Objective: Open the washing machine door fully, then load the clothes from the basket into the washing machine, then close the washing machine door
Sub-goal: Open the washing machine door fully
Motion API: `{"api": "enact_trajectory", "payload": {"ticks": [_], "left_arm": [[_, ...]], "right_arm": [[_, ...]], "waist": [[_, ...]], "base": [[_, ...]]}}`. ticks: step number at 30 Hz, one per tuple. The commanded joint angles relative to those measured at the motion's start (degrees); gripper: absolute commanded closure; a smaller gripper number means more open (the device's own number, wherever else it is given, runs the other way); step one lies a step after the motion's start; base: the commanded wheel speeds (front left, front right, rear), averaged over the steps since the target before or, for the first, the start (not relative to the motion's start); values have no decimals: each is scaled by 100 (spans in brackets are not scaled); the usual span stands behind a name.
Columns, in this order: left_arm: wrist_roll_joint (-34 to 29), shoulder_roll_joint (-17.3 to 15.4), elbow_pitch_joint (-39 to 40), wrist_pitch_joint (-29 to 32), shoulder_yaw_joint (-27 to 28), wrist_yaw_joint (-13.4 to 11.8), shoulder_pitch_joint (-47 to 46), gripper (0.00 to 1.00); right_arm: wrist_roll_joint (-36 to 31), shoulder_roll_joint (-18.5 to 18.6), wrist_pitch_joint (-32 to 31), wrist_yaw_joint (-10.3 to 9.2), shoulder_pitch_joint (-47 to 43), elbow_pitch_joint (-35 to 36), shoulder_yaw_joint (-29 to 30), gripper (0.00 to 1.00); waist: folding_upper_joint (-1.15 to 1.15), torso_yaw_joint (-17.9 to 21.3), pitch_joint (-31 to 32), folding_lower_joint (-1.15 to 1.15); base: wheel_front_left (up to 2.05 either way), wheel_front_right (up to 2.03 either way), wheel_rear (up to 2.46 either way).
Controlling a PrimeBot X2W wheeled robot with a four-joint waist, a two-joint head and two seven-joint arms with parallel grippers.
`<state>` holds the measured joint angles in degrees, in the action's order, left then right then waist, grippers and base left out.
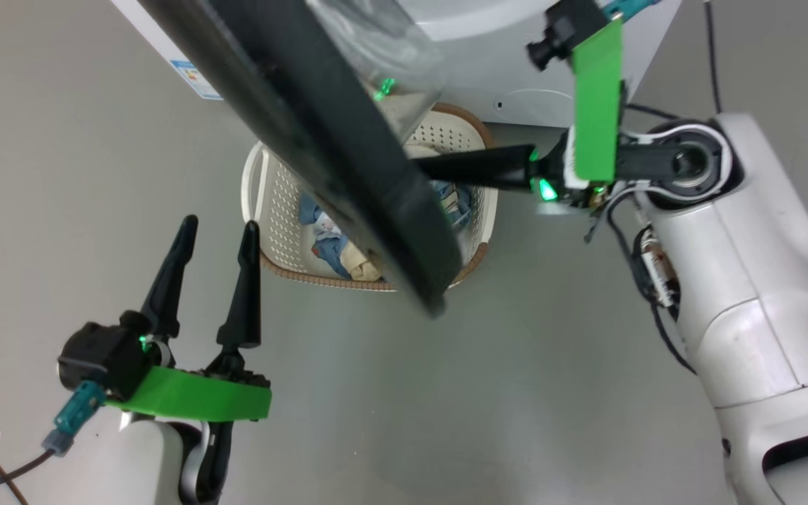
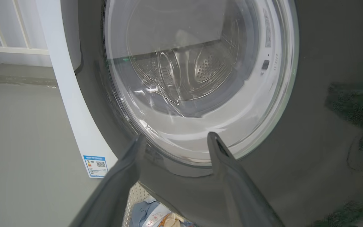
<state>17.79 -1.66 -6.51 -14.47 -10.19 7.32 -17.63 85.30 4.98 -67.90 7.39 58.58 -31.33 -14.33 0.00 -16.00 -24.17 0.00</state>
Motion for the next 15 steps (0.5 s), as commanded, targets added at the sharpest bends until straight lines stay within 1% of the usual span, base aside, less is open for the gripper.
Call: {"api": "enact_trajectory", "payload": {"ticks": [1,7,15], "left_arm": [[-27,-121,158,-52,218,9,81,0],[-11,-121,160,-52,279,-19,119,0],[-7,-121,113,-52,382,-49,153,0]], "right_arm": [[116,-210,21,10,-108,208,-201,100],[618,-210,289,10,-256,280,-976,100],[1128,-210,717,10,-378,269,-1725,100]], "waist": [[0,-5,16,0],[0,-23,89,0],[0,-5,205,0]], "base": [[0,0,0],[0,0,0],[0,0,0]]}}
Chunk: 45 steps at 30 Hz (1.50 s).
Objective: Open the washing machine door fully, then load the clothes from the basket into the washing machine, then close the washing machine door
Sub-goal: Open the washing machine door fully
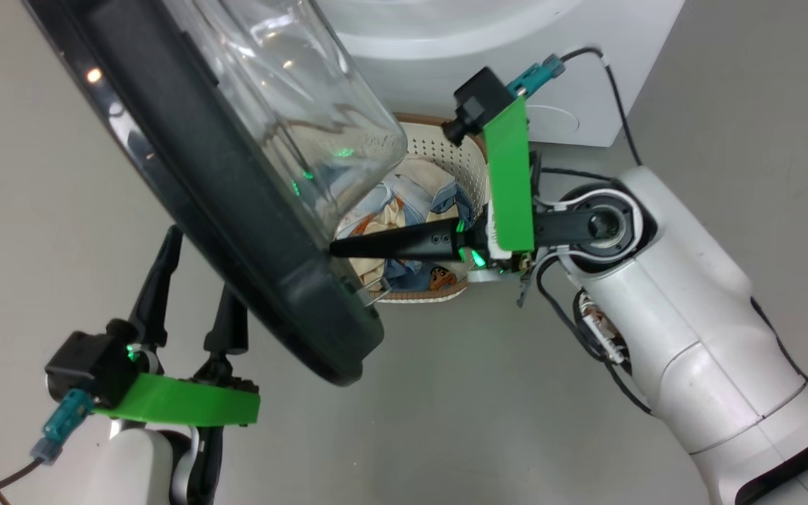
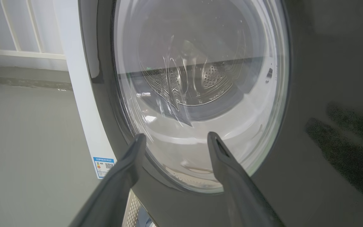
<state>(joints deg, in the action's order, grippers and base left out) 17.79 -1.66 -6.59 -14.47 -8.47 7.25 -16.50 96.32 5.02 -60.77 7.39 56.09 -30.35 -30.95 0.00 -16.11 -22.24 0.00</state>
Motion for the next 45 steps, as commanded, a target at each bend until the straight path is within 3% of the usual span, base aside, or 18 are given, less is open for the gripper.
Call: {"api": "enact_trajectory", "payload": {"ticks": [1,9,21,44,45], "left_arm": [[-11,-121,111,-52,225,-43,45,0],[-60,-121,12,-52,410,-51,146,0],[-397,-121,-212,-52,840,1,530,0],[-611,-122,-73,-52,1212,23,1380,0],[-593,-122,-67,-52,1212,23,1418,0]], "right_arm": [[97,-214,57,10,-144,168,-140,100],[420,-194,501,10,-226,97,-381,100],[851,182,1161,10,-855,335,-210,100],[1358,772,2641,10,-2409,1583,166,100],[1298,794,2775,10,-2463,1622,205,77]], "waist": [[0,15,30,0],[0,164,268,0],[0,480,901,0],[0,1227,1815,0],[0,1245,1832,0]], "base": [[0,0,0],[0,0,0],[0,0,0],[0,0,0],[0,0,0]]}}
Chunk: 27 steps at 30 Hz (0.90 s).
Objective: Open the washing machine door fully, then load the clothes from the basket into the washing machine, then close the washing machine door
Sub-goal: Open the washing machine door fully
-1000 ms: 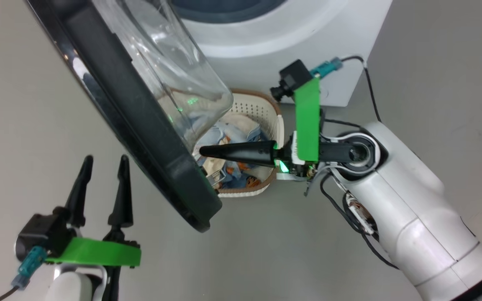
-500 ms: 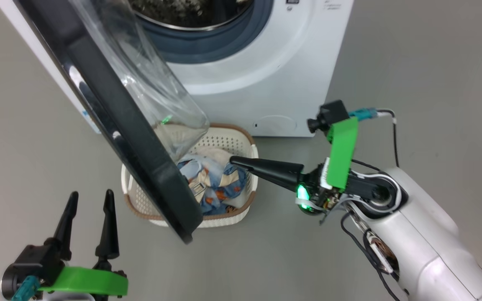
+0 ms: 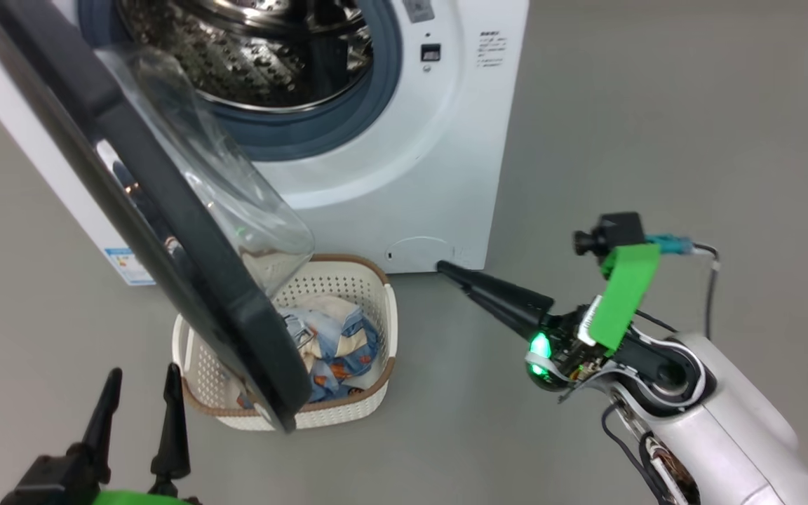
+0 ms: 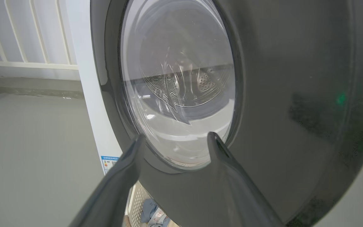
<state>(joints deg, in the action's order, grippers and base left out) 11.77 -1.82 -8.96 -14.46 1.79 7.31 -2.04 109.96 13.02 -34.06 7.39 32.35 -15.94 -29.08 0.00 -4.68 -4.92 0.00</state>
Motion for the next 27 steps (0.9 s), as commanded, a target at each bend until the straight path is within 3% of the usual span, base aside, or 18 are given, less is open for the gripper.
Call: {"api": "enact_trajectory", "payload": {"ticks": [1,2,3,14,21,27], "left_arm": [[23,-106,171,-54,180,17,6,0],[39,-106,171,-54,171,17,35,0],[52,-106,171,-54,166,17,61,0],[125,-106,196,-54,170,17,121,0],[130,-106,224,-54,202,17,152,0],[167,-106,278,-54,215,17,237,0]], "right_arm": [[-159,17,281,10,-139,195,63,54],[-281,42,466,10,-177,201,98,22],[-433,72,654,10,-211,205,123,0],[-2221,229,2993,10,-408,229,566,0],[-3809,501,4347,10,-514,9,504,0],[-5165,509,4842,10,-678,-263,754,0]], "waist": [[0,122,115,0],[0,139,127,0],[0,155,144,0],[0,245,145,0],[0,284,212,0],[0,336,253,0]], "base": [[0,0,0],[0,0,0],[0,0,0],[0,0,0],[0,0,0],[0,0,0]]}}
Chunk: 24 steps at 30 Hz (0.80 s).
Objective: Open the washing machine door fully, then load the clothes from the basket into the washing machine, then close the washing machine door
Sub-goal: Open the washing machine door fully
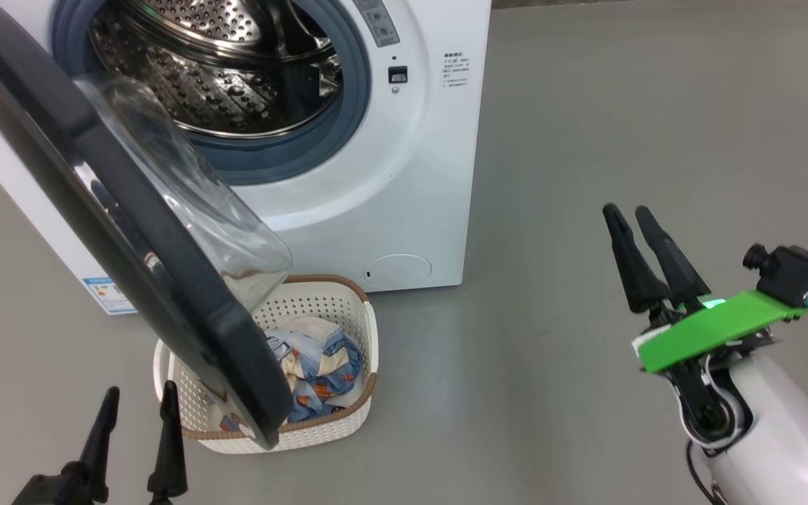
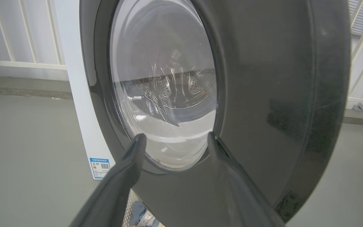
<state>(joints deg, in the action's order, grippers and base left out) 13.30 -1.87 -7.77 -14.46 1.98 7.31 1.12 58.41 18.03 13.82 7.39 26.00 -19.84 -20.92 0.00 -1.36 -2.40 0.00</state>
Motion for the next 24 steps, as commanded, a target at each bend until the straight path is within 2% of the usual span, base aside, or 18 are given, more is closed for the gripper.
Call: {"api": "enact_trajectory", "payload": {"ticks": [1,15,24], "left_arm": [[15,-101,170,-54,192,17,-68,0],[-8,-101,242,-54,184,17,-14,0],[13,-101,243,-54,155,-17,40,0]], "right_arm": [[-311,19,76,10,-82,122,-9,0],[-3462,-647,117,10,-1300,732,1439,0],[-4430,-816,118,10,-1975,903,1733,0]], "waist": [[0,9,1,0],[0,-22,10,0],[0,-66,-8,0]], "base": [[0,0,0],[0,0,0],[0,0,0]]}}
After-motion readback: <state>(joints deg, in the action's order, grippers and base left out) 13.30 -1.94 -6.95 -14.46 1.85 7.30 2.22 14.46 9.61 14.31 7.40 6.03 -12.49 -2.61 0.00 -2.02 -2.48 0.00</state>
